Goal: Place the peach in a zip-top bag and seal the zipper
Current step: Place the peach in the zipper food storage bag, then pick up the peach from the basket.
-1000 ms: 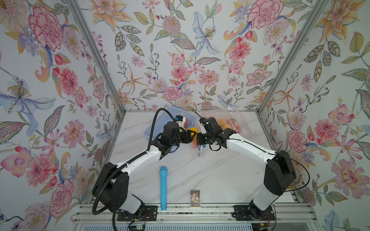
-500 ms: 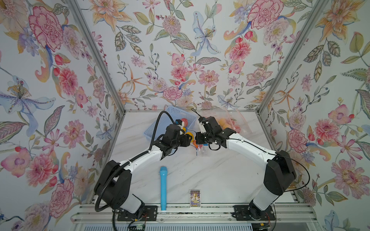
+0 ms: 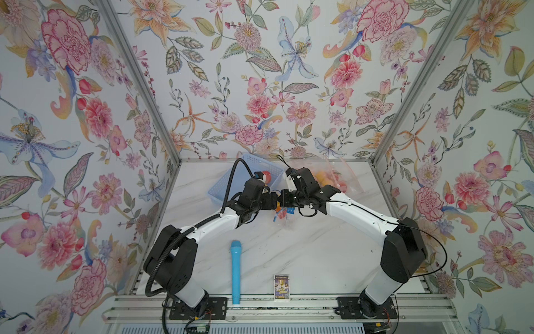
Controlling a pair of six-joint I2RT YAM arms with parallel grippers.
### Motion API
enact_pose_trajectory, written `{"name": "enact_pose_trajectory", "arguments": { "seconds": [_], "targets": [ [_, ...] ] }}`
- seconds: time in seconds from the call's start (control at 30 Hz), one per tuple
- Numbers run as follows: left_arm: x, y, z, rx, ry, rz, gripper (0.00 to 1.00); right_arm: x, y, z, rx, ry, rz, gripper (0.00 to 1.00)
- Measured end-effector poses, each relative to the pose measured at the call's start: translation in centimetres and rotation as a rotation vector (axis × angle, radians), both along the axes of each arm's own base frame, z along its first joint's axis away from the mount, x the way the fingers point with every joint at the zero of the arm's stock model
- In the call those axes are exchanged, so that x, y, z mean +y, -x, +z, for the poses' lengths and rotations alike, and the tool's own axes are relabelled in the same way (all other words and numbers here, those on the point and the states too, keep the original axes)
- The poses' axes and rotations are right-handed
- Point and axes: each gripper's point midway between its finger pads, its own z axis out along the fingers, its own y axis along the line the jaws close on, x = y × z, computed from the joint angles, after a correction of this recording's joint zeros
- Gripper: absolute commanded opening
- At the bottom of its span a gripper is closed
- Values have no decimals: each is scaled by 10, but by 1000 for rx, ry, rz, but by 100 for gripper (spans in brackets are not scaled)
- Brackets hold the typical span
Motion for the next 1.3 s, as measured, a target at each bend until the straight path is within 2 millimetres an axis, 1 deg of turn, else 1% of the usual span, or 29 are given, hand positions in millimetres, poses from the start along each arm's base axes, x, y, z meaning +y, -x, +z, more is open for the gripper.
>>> {"name": "enact_pose_trajectory", "arguments": {
  "seconds": [0.1, 0.2, 0.33, 0.43, 0.53, 0.63, 0.73, 0.8, 0.9, 1.03, 1.17, 1.23, 1.3],
  "targets": [
    [-1, 0, 7, -17, 10, -1, 86, -10, -4, -8, 32, -3, -39, 0],
    [1, 2, 25, -53, 30, 5, 85, -20, -6, -17, 62, 1, -75, 0],
    [5, 3, 54, -119, 67, 18, 85, -27, -9, -20, 83, 1, -105, 0],
    [8, 4, 66, -151, 84, 25, 87, -29, -7, -22, 98, 7, -113, 0],
    [12, 4, 66, -162, 68, 38, 99, -32, -6, -25, 107, 17, -117, 0],
    [18, 1, 64, -176, 25, 57, 99, -37, -2, -28, 117, 29, -123, 0],
    [26, -6, 55, -172, -37, 85, 99, -44, 0, -28, 121, 42, -138, 0],
    [28, -16, 49, -163, -75, 100, 99, -48, 0, -26, 117, 44, -148, 0],
    [31, -40, 40, -149, -115, 120, 99, -52, 0, -24, 115, 50, -157, 0],
    [40, -80, 25, -119, -149, 153, 98, -55, 0, -23, 109, 57, -168, 0],
    [45, -124, 11, -84, -133, 164, 92, -55, -1, -22, 107, 57, -169, 0],
    [44, -141, 4, -67, -122, 161, 89, -55, -1, -22, 107, 57, -169, 0],
    [44, -157, -2, -52, -112, 156, 88, -55, -1, -22, 107, 57, -169, 0]
  ]
}}
